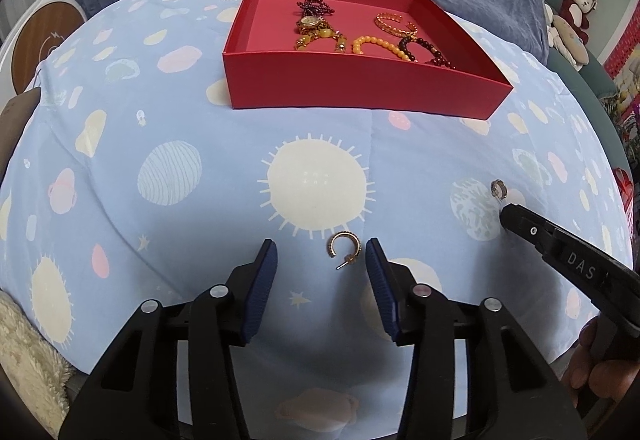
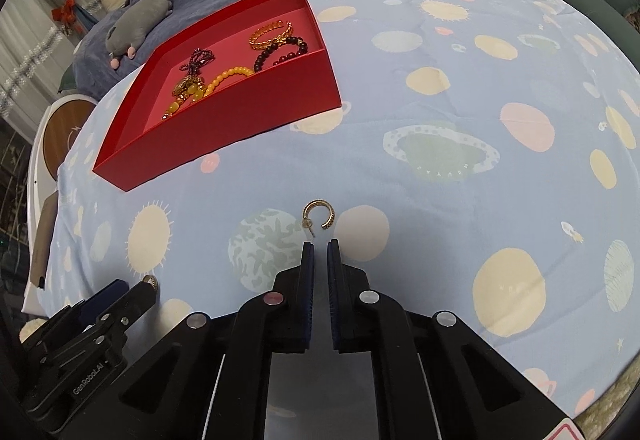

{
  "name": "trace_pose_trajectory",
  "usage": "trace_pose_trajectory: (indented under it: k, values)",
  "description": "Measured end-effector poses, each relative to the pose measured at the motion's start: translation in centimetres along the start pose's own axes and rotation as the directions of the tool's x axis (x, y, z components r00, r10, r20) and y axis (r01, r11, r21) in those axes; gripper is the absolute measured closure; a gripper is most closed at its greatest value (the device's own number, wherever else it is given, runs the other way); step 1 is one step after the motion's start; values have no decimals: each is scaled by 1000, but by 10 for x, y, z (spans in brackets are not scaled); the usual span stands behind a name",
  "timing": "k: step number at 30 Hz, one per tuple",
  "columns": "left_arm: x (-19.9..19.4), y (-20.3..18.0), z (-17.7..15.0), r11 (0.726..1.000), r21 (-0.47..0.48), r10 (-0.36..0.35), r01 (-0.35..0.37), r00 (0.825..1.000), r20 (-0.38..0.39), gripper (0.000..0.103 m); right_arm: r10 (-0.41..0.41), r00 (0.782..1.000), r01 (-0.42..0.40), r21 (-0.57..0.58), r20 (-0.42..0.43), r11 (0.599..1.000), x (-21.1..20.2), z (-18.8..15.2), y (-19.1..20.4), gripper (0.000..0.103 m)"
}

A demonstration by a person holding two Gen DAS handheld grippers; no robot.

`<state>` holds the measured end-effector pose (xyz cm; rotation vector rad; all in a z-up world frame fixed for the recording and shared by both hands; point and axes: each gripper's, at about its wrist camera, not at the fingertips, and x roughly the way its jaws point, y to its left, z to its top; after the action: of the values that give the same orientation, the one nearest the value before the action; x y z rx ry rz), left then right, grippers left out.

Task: Organize jewelry
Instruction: 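Grasp one gold hoop earring with the left gripper while the right gripper grasps the other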

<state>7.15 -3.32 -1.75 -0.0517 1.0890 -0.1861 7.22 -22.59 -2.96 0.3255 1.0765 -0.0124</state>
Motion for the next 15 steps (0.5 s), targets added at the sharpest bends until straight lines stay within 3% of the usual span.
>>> trace_pose_trajectory:
  k: [2,4,6,11,13,15]
  values:
    - [0,-1,0,1000,1,-4,4,1000,-2,60,4,1000,-4,0,1,1000,-1,1,1,95]
    - [1,-3,1,1000,5,-4,4,1000,-4,60,-9,1000,9,-5,15,1000,-2,4,3,81]
    - [1,-4,1,1000,7,-3,3,1000,-4,59,-15,1000,16,-10,25,1000,-2,8,5,76]
    - [1,-3,1,1000,2,-8,8,1000,-2,59,-36,999,37,-57,14,998,8,20,14,76]
    - [1,-2,1,1000,-2,-12,12,1000,-3,59,-48,999,48,-77,7,996,12,21,17,87]
    - [0,-1,1,1000,-7,-17,17,1000,-3,59,-60,998,61,-95,10,994,12,19,19,87]
